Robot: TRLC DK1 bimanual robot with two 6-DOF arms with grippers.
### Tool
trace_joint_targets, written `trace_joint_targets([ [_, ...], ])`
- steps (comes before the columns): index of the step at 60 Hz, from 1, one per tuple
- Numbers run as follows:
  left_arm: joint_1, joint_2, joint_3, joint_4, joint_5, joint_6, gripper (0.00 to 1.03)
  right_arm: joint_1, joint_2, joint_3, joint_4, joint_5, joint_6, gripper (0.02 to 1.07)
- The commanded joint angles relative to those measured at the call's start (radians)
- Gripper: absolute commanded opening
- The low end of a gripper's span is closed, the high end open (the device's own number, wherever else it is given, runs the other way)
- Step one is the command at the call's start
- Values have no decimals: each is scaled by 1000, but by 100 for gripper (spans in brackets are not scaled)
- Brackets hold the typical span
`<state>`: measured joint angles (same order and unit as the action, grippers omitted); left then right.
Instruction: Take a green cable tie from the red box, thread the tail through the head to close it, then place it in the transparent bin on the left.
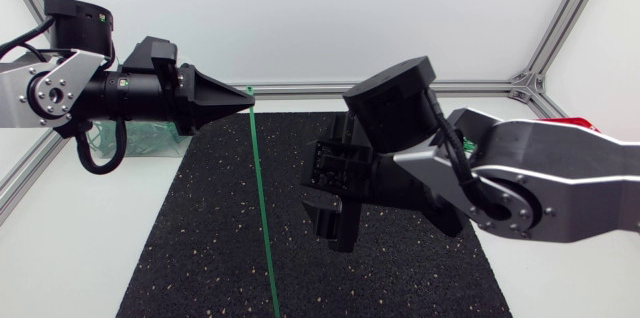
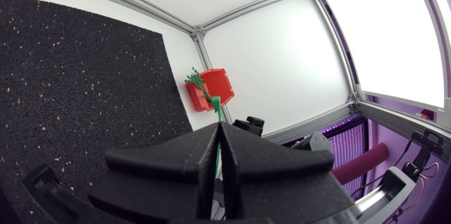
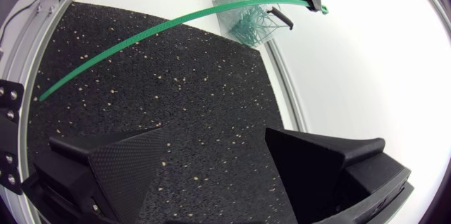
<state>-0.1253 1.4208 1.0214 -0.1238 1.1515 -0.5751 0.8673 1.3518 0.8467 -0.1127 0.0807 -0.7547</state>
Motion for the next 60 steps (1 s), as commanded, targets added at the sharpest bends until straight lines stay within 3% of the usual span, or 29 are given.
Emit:
trace_joint_targets([
  [1, 3, 13, 28, -5, 10, 15, 4, 19, -8, -58, 65, 34, -84, 103],
  [13, -4, 24, 36, -13, 8, 17, 4, 113, -19, -212, 416, 223, -382, 102],
  [19, -5, 27, 39, -17, 8, 18, 4, 141, -6, -299, 620, 234, -572, 102],
  [24, -10, 27, 42, -22, 8, 21, 4, 164, 15, -311, 671, 258, -635, 102],
  [33, -5, 50, 62, -43, 10, 29, 4, 170, 40, -345, 826, 218, -776, 102],
  [39, -5, 76, 85, -83, 13, 60, 4, 168, 36, -373, 869, 137, -851, 102],
  [47, 0, 101, 118, -142, 13, 100, 4, 148, 98, -368, 932, 113, -914, 103],
  [60, 0, 124, 146, -206, 13, 173, 4, 91, 133, -377, 1038, -55, -1063, 102],
])
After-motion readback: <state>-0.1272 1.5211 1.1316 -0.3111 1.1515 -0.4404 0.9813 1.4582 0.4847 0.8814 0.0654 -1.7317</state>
